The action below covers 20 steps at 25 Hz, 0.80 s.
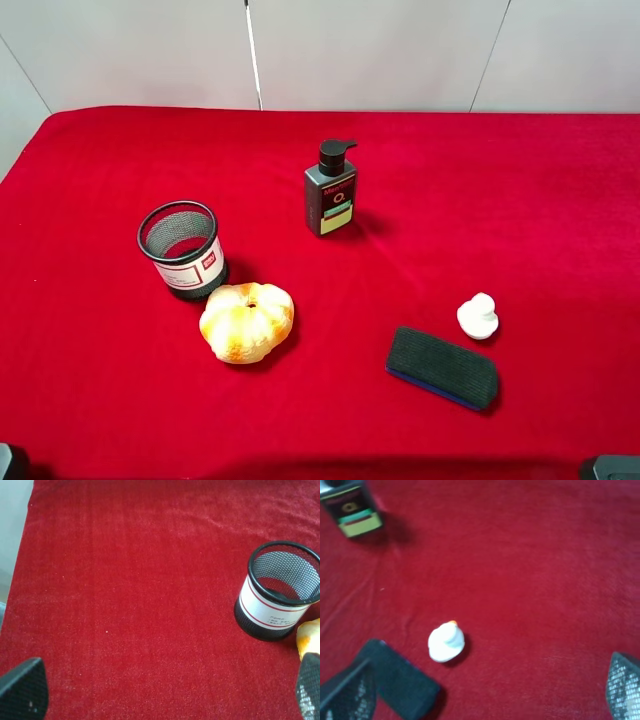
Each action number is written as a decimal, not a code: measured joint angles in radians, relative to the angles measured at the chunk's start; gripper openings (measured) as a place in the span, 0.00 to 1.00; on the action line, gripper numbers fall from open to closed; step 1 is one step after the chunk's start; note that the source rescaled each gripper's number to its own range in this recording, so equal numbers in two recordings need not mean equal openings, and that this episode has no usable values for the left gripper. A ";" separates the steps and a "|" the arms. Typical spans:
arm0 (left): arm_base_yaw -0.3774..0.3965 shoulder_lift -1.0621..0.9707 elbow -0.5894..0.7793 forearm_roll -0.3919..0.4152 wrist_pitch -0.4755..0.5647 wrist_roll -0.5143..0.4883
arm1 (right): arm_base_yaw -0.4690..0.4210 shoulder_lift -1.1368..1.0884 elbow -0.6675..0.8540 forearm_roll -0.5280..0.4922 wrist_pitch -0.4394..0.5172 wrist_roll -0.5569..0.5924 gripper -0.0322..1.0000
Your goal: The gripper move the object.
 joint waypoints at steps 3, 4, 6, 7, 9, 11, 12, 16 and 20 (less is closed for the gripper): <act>0.000 0.000 0.000 0.000 0.000 0.000 | -0.081 -0.076 0.054 0.003 -0.027 0.000 1.00; 0.000 0.000 0.000 0.000 0.000 0.000 | -0.104 -0.098 0.069 0.003 -0.029 0.000 1.00; 0.000 0.000 0.000 0.000 0.000 0.000 | -0.152 -0.157 0.107 0.003 -0.031 0.000 1.00; 0.000 0.000 0.000 0.000 0.000 0.000 | -0.172 -0.179 0.120 0.004 -0.034 0.000 1.00; 0.000 0.000 0.000 0.000 0.000 0.000 | -0.218 -0.226 0.145 0.004 -0.051 -0.007 1.00; 0.000 0.000 0.000 0.000 0.000 0.000 | -0.264 -0.267 0.170 0.004 -0.074 -0.033 1.00; 0.000 0.000 0.000 0.000 0.000 0.000 | -0.290 -0.286 0.181 0.004 -0.088 -0.050 1.00; 0.000 0.000 0.000 0.000 0.000 0.000 | -0.371 -0.344 0.233 0.014 -0.124 -0.096 1.00; 0.000 0.000 0.000 0.000 0.000 0.000 | -0.408 -0.386 0.301 0.030 -0.160 -0.105 1.00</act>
